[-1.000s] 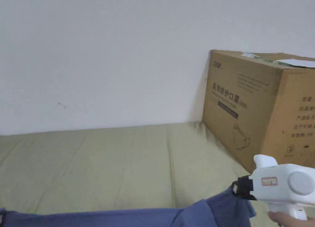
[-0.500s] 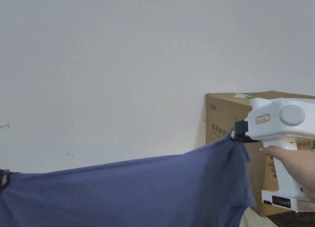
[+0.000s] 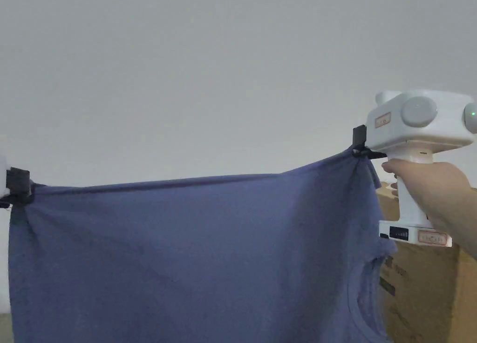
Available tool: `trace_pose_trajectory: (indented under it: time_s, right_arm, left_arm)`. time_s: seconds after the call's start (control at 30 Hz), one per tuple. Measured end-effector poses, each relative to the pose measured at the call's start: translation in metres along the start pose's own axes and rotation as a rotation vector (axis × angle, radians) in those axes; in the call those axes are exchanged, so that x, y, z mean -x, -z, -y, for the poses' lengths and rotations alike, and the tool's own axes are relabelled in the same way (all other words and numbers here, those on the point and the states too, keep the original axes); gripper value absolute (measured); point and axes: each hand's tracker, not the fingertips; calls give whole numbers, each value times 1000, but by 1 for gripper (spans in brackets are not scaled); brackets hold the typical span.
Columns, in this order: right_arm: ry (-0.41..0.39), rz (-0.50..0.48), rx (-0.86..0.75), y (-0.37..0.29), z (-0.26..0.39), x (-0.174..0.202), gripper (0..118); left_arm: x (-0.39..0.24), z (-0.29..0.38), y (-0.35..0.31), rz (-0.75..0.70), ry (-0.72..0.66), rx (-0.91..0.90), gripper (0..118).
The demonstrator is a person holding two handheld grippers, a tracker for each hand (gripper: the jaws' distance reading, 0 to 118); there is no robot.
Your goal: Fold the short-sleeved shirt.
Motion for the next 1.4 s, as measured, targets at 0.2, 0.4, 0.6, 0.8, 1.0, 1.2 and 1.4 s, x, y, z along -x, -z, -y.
trace_pose_trajectory:
  time_s: [0.2, 0.4, 0.6, 0.8, 1.0, 1.2, 1.4]
  right_arm:
    - [-43, 9, -105, 21, -32, 13, 0]
    - [-159, 44, -129, 48, 0, 18, 0]
    - [-104, 31, 114, 71, 139, -4, 0]
    - [1, -15, 555, 49, 367, -53, 0]
    - [79, -24, 869, -67, 514, -106, 0]
    - [123, -119, 929, -195, 537, -133, 0]
    - [48, -162, 983, -275, 542, -134, 0]
  left_arm:
    - [3, -21, 29, -41, 14, -81, 3]
    - [-2, 3, 48, -90, 53, -114, 3]
    - [8, 102, 74, -74, -18, 87, 4]
    - [22, 286, 63, -25, -40, 474, 4]
    - [44, 425, -22, -5, 27, 700, 4]
    - [59, 474, -140, 84, 28, 749, 4]
    - [76, 490, -216, 86, -51, 757, 4]
